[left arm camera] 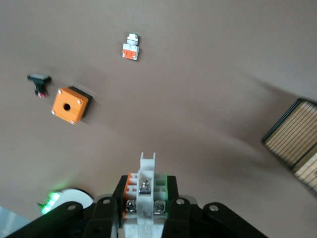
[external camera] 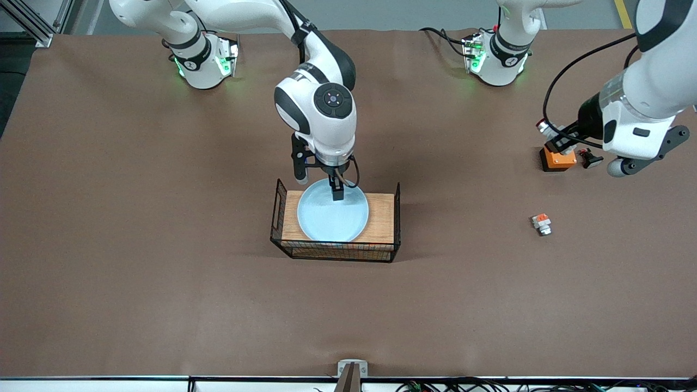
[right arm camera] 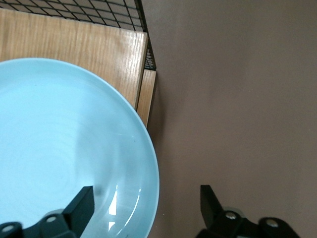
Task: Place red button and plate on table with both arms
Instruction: 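Carry the button toward the orange box while the right gripper carries the plate away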
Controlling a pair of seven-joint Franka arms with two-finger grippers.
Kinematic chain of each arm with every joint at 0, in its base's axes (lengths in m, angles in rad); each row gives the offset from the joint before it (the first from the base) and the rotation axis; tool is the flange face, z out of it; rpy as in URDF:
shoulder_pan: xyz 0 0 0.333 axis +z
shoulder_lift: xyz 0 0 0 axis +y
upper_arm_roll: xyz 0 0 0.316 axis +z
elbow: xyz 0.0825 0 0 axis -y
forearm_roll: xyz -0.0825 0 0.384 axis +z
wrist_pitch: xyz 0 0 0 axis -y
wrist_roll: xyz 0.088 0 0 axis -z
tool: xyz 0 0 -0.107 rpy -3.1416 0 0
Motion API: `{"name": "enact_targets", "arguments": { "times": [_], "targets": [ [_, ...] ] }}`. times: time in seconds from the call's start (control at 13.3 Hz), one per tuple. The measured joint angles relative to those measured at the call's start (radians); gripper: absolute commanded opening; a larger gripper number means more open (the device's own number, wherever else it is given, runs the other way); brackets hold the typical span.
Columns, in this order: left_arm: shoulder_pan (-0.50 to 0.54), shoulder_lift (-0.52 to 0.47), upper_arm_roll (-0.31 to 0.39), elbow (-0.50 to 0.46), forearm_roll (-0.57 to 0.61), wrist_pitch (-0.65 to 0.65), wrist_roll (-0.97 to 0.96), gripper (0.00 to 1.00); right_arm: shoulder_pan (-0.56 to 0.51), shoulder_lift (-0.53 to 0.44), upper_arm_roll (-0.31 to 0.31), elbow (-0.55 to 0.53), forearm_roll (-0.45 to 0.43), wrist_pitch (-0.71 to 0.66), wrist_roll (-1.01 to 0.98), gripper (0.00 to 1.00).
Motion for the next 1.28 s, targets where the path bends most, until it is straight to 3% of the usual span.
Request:
{"name": "enact_targets", "arguments": {
  "times": [0.23,0.45,0.9,1.28],
  "targets": [
    [0.083,-0.030,0.001,-0.084,0.000,0.043,0.256,0.13,0.001,0.000,0.000,0.000,-0.006,0.000,0.000,0.47],
    [0.111,-0.042,0.001,-0.187,0.000,0.140,0.406,0.12,0.015,0.006,0.000,0.000,-0.031,0.000,0.000,0.05],
    [0.103,-0.015,-0.075,-0.406,0.000,0.423,0.465,0.12,0.027,0.006,-0.001,0.047,-0.038,-0.013,0.004,0.00],
    [0.100,0.166,-0.089,-0.444,0.080,0.658,0.465,0.12,0.037,-0.005,0.002,0.173,0.006,-0.209,-0.001,0.00]
  ]
}}
